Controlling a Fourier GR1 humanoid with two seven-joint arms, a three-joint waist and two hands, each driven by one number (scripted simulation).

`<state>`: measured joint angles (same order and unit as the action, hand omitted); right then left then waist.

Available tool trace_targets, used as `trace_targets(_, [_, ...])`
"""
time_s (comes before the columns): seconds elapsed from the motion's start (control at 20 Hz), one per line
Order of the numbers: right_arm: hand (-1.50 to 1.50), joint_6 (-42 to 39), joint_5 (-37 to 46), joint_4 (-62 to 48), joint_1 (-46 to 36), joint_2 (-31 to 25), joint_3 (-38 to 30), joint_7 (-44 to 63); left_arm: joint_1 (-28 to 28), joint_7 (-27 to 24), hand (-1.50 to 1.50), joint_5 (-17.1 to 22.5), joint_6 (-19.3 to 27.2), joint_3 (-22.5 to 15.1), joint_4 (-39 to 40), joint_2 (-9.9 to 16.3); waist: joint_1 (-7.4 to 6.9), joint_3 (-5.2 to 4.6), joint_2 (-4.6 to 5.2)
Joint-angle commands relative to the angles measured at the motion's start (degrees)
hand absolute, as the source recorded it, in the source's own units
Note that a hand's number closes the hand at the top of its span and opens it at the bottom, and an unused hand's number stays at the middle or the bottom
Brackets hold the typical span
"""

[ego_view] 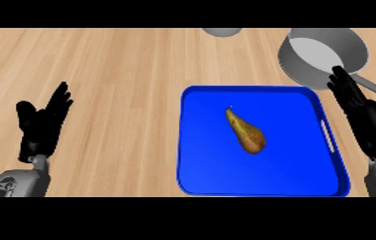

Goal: Pick the pear from the tray and place it in the pot

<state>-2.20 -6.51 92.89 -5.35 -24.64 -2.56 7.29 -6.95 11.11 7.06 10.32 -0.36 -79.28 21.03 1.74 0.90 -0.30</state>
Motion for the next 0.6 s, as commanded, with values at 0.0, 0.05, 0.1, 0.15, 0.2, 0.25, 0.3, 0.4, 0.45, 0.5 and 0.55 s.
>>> trace_targets(0.0, [1.5,-1.7,0.5,1.1,2.3,-0.9,-2.5,-0.3,-2.6,-0.5,0.0,-3.9,1.0,-1.2,2.2,-1.8,-1.37,-0.9,0.28])
trace_targets(0.05, [1.5,-0.4,3.1,-2.0,1.1,-0.2,-1.1,-0.5,0.6,-0.8,0.0,-3.7,-0.1,-0.1,-2.7,1.3,-1.84,-0.89,0.26])
trace_targets(0.1, [1.5,0.2,3.0,3.0,0.6,-1.3,-0.9,4.8,1.5,2.6,0.0,-5.6,2.2,-1.2,-7.2,1.5,-1.87,-0.89,0.13])
trace_targets(0.15, [1.5,-0.1,3.9,2.4,1.0,-1.9,-0.7,5.1,3.3,-1.0,0.0,-5.5,0.3,-0.3,-7.0,3.1,-1.96,-0.9,0.15])
trace_targets(0.2, [1.5,-0.1,6.8,0.2,0.2,-1.9,1.5,5.2,2.6,-2.8,0.0,-6.9,0.8,-0.6,-5.1,2.9,-2.05,-0.91,0.25])
trace_targets(0.25, [1.5,1.7,9.3,0.9,0.3,-1.2,3.1,6.2,4.8,-4.0,0.0,-6.9,0.7,1.1,-6.0,4.8,-2.36,-0.92,0.21])
trace_targets(0.3, [1.5,1.0,24.1,4.7,-2.0,-17.6,1.3,-1.5,2.3,-1.5,0.0,-5.2,-0.2,-0.5,-3.8,3.1,-1.61,-2.52,-0.72])
trace_targets(0.4, [-1.5,10.7,28.1,8.6,0.4,-12.2,0.2,-9.7,4.8,-2.0,0.0,-4.9,-0.6,0.2,-4.3,3.9,-0.92,-0.94,-0.82])
trace_targets(0.45, [-1.5,13.2,31.0,8.0,2.6,-10.5,1.9,-13.9,5.5,-4.2,0.0,-5.4,0.2,-0.4,-3.9,2.2,-1.08,-0.86,-0.2])
trace_targets(0.5, [-1.5,16.5,33.7,9.4,4.9,-8.1,3.9,-15.6,5.7,-2.5,0.0,-4.8,-0.5,-0.4,-6.0,2.9,-1.33,-0.78,-0.29])
trace_targets(0.55, [-1.5,19.3,33.7,10.2,8.8,-4.9,5.0,-20.6,6.2,-2.7,0.0,-4.8,-0.5,-0.5,-5.9,2.5,-0.79,-0.74,-0.17])
